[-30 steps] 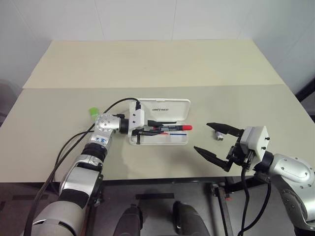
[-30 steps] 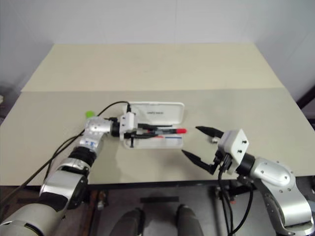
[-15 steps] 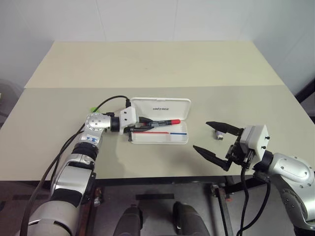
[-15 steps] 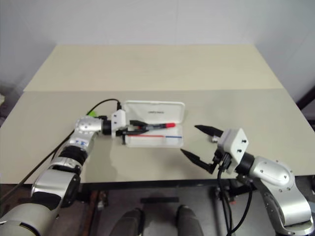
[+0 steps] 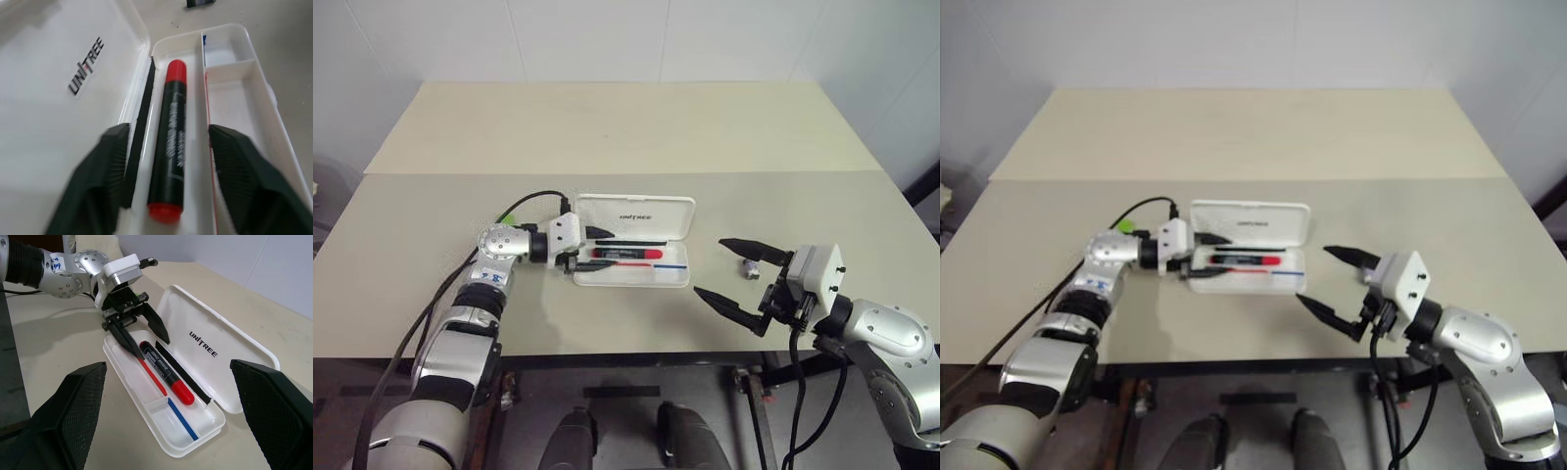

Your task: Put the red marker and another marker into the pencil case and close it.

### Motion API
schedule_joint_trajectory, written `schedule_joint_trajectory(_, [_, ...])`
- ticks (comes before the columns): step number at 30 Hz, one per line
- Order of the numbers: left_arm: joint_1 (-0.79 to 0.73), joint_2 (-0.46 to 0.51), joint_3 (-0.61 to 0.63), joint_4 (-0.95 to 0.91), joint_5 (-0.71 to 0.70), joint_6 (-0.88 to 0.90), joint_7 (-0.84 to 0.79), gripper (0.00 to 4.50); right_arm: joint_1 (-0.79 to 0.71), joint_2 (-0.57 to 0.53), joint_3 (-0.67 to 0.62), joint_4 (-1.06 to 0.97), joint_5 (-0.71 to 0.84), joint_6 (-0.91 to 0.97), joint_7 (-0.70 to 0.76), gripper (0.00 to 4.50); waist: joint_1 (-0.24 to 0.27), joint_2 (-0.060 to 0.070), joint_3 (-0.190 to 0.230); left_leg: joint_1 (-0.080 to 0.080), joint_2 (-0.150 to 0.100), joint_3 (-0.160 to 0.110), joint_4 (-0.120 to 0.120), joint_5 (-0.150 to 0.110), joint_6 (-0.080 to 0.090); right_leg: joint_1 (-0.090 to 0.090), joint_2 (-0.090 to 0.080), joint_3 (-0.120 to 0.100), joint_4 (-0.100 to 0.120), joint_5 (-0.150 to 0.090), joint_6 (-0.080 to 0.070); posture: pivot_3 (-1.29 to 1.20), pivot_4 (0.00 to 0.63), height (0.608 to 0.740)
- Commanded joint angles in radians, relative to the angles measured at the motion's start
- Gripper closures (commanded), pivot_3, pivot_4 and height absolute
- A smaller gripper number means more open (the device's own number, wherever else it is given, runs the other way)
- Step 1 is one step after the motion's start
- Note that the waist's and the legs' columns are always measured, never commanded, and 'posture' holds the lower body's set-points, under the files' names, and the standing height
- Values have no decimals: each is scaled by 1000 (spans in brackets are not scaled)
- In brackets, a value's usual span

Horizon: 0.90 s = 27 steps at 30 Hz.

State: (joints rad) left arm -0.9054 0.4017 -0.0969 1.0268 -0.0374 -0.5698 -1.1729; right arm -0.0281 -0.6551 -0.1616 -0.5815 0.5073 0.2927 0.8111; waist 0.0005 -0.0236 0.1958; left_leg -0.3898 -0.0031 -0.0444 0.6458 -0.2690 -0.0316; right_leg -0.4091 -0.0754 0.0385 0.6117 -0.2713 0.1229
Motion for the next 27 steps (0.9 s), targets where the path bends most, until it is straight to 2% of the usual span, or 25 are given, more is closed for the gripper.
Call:
schedule_joint_trajectory(1, [-15,-16,29,-37,-48,14,-29,601,-12,-4,-2,-9,18,-3,5,228,0,0,0,0,0,0,0,0,0,0,0,0,0,0,0,0,150,740])
schedule_joint_trajectory(3, [4,-16,38,-67,-75,24,-66,53,-13,-2,2,-5,17,-4,7,228,-1,0,0,0,0,0,0,0,0,0,0,0,0,0,0,0,150,740])
schedule_joint_trajectory(9, [87,-3,60,-223,-157,101,-143,53,-22,2,14,10,18,-10,16,228,-2,0,0,0,0,0,0,0,0,0,0,0,1,0,0,0,150,740])
schedule_joint_trajectory(14, [272,44,100,-579,-279,296,-122,53,-54,8,41,45,21,-18,35,228,-6,0,0,1,1,1,0,0,0,0,0,2,1,0,0,0,150,740])
schedule_joint_trajectory(19, [508,35,178,-958,-343,523,133,53,-79,15,59,81,24,-33,61,228,-4,0,0,1,2,0,0,0,0,0,-1,2,2,0,-1,0,150,740])
schedule_joint_trajectory(21, [624,27,200,-1090,-329,564,233,53,-94,22,72,102,23,-39,73,228,-3,0,0,1,2,0,0,0,0,0,-2,2,2,0,-1,0,150,740])
schedule_joint_trajectory(25, [746,2,245,-1224,-324,640,405,53,-113,33,91,132,17,-50,95,228,-1,0,0,2,2,0,0,0,0,1,-2,2,1,-1,-1,0,150,740])
schedule_joint_trajectory(27, [779,-35,291,-1270,-288,681,557,53,-121,35,97,143,17,-55,108,228,1,0,0,2,2,0,1,0,0,1,-2,1,1,-1,-2,0,150,740])
